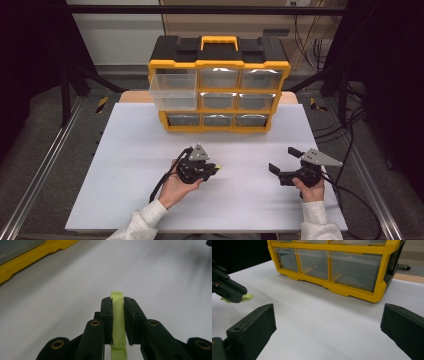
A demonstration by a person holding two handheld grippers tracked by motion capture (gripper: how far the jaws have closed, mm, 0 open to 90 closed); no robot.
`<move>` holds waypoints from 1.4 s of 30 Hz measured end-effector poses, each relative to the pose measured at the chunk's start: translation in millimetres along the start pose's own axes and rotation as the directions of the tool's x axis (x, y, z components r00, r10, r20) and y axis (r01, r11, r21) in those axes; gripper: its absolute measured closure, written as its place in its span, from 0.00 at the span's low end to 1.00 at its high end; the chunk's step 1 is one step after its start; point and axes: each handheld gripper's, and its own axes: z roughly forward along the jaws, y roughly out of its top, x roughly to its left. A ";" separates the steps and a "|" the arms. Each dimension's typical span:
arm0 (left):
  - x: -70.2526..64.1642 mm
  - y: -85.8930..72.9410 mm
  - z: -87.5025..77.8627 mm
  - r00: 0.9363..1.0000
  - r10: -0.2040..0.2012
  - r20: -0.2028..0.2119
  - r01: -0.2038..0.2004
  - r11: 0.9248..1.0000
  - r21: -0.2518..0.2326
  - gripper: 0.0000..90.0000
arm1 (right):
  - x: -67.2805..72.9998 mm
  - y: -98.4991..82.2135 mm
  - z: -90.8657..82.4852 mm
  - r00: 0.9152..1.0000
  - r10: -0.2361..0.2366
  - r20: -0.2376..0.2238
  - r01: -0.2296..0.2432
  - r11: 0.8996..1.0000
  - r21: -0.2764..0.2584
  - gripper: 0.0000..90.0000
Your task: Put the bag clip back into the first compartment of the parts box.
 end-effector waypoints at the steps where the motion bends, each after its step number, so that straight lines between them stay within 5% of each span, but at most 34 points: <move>1: 0.7 0.1 -1.7 1.000 0.000 0.001 0.000 1.000 0.002 0.86 | 0.0 0.0 0.0 1.000 0.000 0.000 0.000 1.000 0.000 0.00; 42: 29.5 10.8 -73.9 0.996 -0.066 -0.061 0.058 0.991 -0.122 0.86 | -0.1 -0.6 0.7 1.000 -0.001 0.003 0.001 1.000 0.003 0.00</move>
